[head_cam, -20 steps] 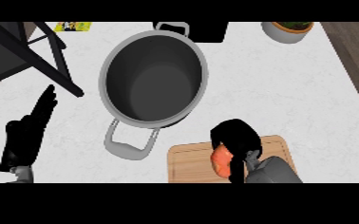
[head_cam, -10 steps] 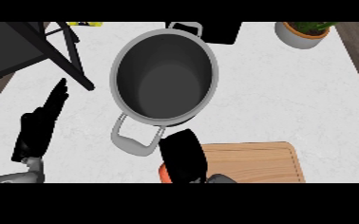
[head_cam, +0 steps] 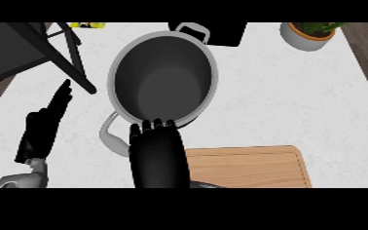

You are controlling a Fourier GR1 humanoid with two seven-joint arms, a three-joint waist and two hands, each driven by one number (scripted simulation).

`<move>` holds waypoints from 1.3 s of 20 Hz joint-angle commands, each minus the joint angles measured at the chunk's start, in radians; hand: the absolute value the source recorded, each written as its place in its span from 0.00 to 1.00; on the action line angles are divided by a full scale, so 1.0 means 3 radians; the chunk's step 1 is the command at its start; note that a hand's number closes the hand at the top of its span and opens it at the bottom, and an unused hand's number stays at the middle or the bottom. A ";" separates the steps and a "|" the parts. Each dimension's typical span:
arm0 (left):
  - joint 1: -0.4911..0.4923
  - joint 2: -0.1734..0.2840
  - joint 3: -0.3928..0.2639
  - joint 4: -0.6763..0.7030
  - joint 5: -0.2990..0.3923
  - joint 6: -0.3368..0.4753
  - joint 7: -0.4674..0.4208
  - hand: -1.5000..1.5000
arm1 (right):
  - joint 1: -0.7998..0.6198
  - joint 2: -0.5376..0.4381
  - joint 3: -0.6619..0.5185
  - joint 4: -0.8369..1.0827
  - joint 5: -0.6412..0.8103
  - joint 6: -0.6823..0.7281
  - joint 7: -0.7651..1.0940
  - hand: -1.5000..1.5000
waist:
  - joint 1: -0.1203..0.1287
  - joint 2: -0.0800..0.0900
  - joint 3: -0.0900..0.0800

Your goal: Pick the squash from the cutting board and place it in the pot

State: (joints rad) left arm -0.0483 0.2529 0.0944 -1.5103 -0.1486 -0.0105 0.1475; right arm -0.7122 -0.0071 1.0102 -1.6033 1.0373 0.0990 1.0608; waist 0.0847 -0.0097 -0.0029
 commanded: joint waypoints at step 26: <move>-0.0030 0.0045 0.0152 0.0110 0.0057 -0.0037 -0.0157 0.50 | -0.1982 0.0023 -0.1014 0.2149 -0.1111 -0.1663 -0.0292 1.00 | -0.0059 0.0084 0.0001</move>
State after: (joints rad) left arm -0.0542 0.2521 0.1170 -1.5076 -0.1457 -0.0083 0.1335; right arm -1.2508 -0.0053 0.7573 -1.1052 0.7723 -0.3122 1.0069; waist 0.0709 0.0116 -0.0024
